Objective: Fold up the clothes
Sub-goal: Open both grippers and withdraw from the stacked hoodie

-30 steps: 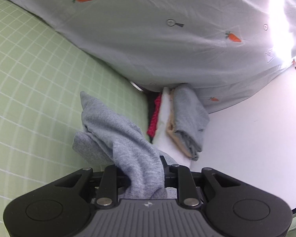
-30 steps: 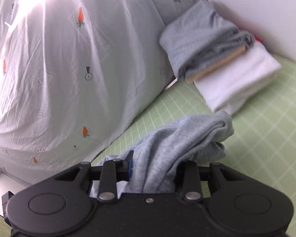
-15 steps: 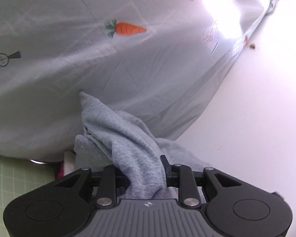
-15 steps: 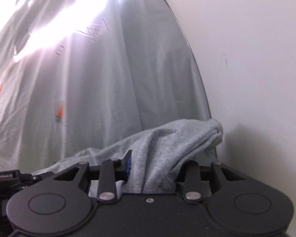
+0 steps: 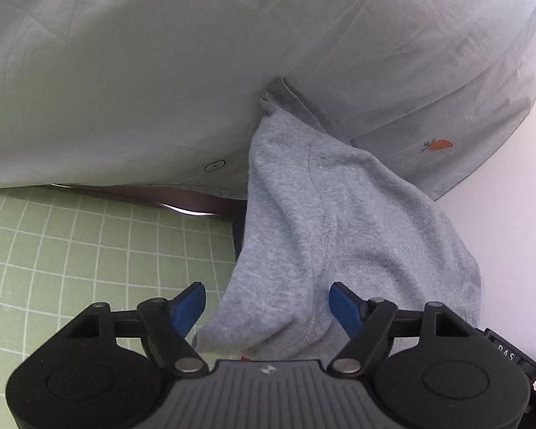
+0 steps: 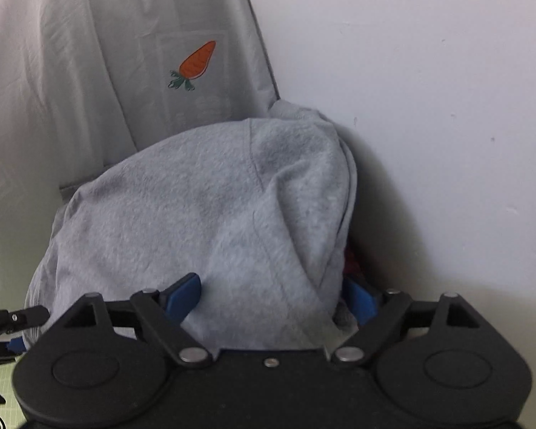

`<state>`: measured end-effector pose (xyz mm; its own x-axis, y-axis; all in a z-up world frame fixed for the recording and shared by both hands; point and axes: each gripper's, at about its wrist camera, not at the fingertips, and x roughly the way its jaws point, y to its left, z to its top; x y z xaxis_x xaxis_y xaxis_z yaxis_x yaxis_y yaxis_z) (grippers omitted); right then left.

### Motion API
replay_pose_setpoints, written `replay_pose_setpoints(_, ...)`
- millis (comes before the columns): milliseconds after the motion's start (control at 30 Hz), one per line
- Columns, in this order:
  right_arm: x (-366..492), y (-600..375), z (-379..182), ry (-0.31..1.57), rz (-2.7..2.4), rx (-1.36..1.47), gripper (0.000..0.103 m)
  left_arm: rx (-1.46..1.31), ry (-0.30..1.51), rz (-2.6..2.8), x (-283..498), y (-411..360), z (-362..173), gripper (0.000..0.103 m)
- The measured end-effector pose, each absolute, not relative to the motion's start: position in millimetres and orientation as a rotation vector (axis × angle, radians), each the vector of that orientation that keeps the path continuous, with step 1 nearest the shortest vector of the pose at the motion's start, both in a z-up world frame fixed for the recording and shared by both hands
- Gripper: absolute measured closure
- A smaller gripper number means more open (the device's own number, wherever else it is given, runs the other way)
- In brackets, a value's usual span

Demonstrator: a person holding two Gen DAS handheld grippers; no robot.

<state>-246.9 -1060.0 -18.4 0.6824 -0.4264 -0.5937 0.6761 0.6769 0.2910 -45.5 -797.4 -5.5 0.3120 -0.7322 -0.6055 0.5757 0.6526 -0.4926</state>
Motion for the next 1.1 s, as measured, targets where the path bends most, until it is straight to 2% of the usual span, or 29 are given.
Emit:
replay_pose_setpoints(100, -262, -1040, -15, 0.557, -0.672, 0.481, 0.009, -0.187, 0.869, -0.871, -62, -781, 0, 0.012)
replay_pose_setpoints(133, -267, -1032, -14, 0.560, -0.685, 0.476, 0.005, -0.186, 0.852, -0.875, -71, -774, 4, 0.009)
replay_pose_setpoints(300, -300, -988, -6, 0.544, -0.742, 0.453, 0.003, -0.200, 0.773, -0.889, -119, -736, 26, 0.007)
replay_pose_setpoints(367, -310, -967, 1, 0.543, -0.743, 0.424, 0.003, -0.180, 0.737, -0.903, -137, -724, 35, 0.001)
replay_pose_setpoints(533, -336, -909, 20, 0.547, -0.788, 0.274, 0.003, -0.171, 0.707, -0.918, -179, -693, 43, 0.000)
replay_pose_setpoints(800, -385, -840, 26, 0.539, -0.789, 0.306, 0.003, -0.037, 0.666, -0.939, -234, -649, 47, 0.000)
replay_pose_setpoints(1100, -419, -792, 16, 0.577, -0.789, 0.370, 0.006, 0.050, 0.669, -0.926, -262, -614, 39, 0.000)
